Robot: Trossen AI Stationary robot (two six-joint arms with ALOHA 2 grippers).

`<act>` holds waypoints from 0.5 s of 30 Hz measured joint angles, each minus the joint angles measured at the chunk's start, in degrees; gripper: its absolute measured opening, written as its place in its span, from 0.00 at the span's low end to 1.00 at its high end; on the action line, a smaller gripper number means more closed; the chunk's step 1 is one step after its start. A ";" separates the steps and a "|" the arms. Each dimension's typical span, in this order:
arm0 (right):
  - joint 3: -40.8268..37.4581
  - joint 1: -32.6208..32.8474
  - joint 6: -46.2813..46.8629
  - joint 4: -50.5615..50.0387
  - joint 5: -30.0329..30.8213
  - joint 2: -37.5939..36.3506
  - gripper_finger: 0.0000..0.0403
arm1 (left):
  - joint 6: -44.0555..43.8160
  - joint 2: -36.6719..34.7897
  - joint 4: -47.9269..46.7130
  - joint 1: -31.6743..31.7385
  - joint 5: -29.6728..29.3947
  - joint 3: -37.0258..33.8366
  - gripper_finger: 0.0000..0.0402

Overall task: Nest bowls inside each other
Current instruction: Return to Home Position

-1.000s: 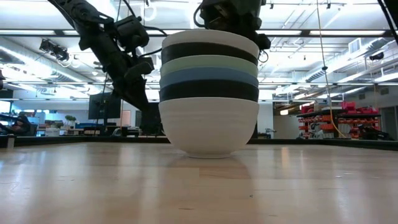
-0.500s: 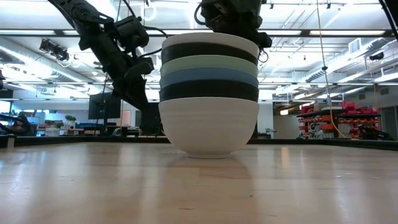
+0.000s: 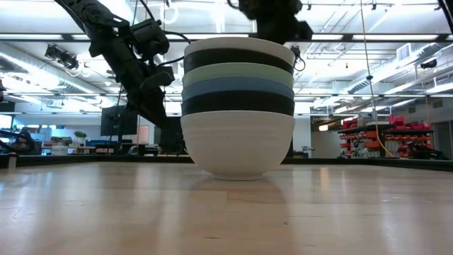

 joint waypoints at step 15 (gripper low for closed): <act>0.77 11.51 -4.79 2.46 16.84 -4.52 0.07 | 0.54 -0.02 -7.42 -1.05 -0.04 0.00 0.14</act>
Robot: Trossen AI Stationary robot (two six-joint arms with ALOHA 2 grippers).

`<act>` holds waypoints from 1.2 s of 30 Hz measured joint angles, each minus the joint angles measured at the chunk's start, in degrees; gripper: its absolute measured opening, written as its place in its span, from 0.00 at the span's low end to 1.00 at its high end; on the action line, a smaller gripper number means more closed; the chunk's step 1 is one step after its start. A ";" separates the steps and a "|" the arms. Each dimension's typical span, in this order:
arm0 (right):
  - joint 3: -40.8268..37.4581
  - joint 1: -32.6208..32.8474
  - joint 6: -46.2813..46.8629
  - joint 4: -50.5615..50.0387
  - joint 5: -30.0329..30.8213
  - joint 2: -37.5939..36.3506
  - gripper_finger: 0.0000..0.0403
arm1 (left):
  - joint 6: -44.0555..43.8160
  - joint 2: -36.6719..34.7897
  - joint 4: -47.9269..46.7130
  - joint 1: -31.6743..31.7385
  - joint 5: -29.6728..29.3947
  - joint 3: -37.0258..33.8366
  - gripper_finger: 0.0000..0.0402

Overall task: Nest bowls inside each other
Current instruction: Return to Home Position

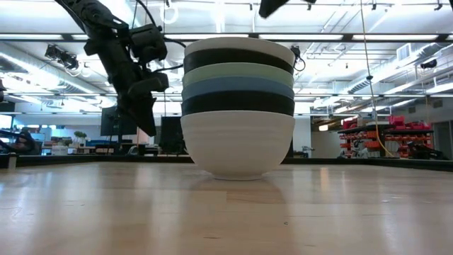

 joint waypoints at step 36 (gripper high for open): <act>-0.04 26.66 -0.01 3.97 23.90 -1.87 0.05 | -5.55 -33.55 3.08 -21.77 0.08 -0.04 0.13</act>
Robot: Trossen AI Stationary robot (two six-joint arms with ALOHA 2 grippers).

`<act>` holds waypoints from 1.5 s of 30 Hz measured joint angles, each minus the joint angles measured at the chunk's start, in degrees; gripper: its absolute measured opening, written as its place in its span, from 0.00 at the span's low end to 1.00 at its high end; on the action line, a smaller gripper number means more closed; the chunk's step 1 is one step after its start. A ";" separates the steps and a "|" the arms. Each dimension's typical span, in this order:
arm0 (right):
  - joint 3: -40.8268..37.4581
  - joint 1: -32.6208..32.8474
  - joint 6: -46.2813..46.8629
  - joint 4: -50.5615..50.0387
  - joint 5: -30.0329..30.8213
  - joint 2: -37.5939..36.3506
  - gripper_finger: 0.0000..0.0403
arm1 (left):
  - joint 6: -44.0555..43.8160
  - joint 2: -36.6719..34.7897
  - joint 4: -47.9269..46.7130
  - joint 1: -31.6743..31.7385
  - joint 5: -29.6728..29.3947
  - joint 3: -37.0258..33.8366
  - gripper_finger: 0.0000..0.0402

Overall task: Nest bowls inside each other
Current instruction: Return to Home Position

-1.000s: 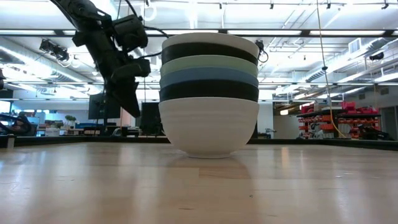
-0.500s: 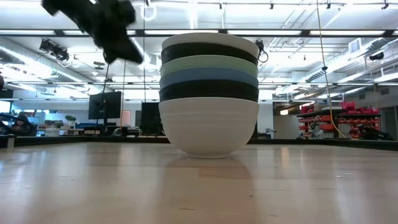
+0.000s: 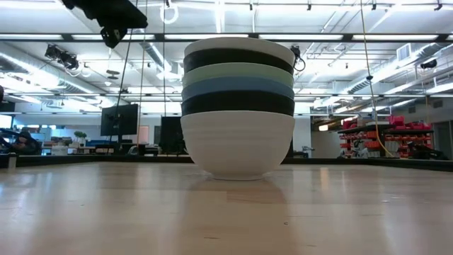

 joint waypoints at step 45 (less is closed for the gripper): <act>-39.53 18.78 -21.25 87.19 -3.61 -0.70 0.06 | 6.77 -1.40 14.74 -29.26 -8.21 -10.10 0.14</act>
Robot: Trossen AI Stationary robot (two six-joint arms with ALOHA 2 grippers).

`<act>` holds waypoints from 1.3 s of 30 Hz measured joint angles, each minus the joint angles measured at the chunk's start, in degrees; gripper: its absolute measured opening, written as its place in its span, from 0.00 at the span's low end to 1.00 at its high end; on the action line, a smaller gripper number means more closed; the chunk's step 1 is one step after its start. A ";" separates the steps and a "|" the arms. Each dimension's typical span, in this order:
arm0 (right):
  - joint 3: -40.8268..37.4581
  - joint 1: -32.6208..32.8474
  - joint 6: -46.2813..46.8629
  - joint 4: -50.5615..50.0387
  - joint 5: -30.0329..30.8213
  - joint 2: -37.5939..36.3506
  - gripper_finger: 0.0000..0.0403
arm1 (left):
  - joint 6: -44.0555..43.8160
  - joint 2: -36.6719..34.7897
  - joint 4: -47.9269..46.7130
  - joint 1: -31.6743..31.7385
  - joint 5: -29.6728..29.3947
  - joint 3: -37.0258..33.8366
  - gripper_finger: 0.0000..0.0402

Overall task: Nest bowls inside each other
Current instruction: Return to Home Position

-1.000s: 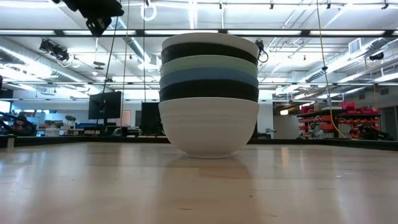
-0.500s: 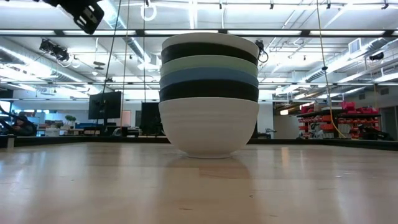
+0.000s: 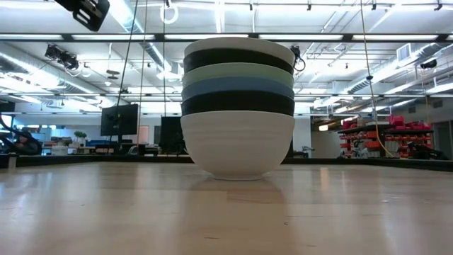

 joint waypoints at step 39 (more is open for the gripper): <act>-40.69 -0.13 -17.54 47.65 -24.50 -15.72 0.06 | 5.36 0.02 -0.24 -11.95 0.42 0.00 0.15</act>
